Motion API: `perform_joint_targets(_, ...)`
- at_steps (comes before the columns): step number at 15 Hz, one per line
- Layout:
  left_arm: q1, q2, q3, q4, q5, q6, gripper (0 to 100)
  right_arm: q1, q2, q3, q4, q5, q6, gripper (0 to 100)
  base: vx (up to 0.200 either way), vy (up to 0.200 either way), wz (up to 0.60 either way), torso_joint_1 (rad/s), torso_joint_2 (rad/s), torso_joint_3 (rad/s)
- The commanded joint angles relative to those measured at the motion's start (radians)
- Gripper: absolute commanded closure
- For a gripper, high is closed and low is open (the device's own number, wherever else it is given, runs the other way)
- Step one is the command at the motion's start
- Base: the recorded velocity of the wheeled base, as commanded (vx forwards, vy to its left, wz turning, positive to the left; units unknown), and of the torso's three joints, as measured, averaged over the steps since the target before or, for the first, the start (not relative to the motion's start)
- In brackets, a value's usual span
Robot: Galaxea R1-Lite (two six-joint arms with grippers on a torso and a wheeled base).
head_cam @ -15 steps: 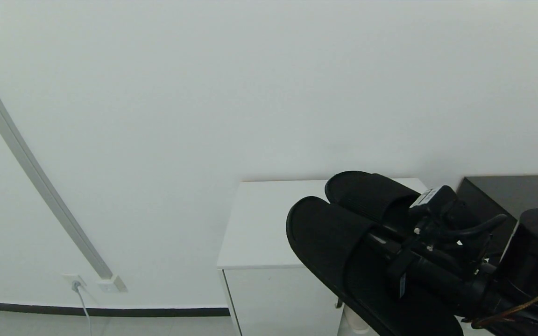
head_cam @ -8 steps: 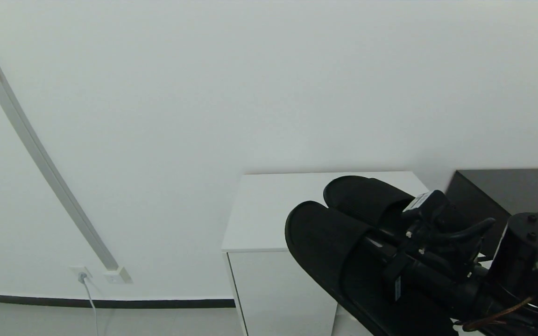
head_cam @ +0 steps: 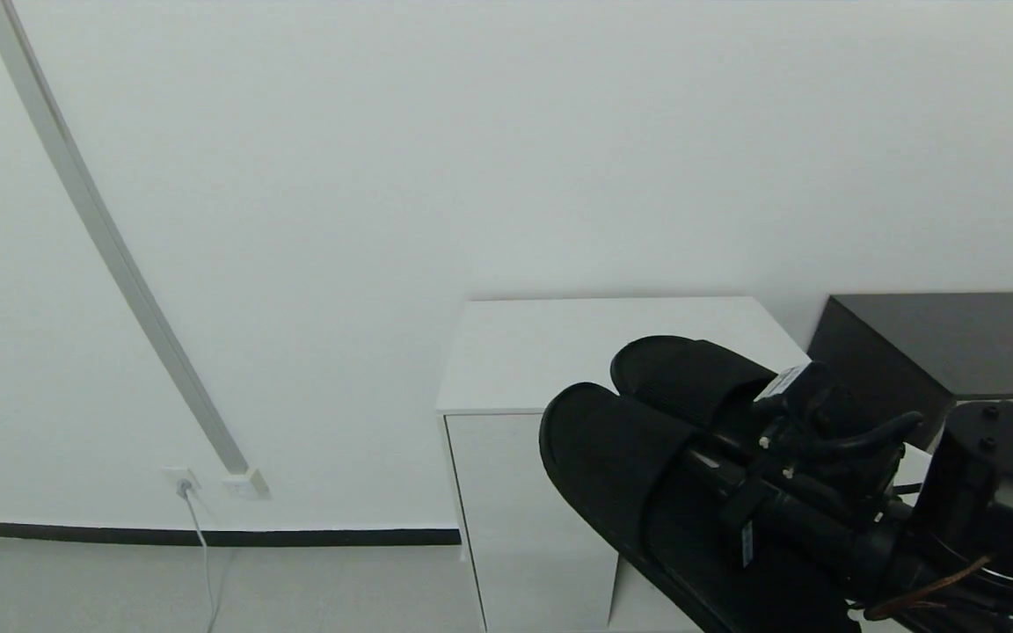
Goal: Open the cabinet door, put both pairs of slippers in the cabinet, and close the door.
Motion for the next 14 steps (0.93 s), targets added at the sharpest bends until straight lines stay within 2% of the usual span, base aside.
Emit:
perform_joint_targets(1,0.000,0.001,0.000,0.000,0.001,0.000,100,0.000,0.008,0.000,0.000,0.000,-0.001,100,0.000,0.000,0.00,0.000,0.00,0.000)
perform_joint_targets(14,0.000,0.001,0.000,0.000,0.002,-0.002,100,0.000,0.041,0.000,0.001,-0.020,0.001,100,0.000,0.000,0.00,0.000,0.00,0.000)
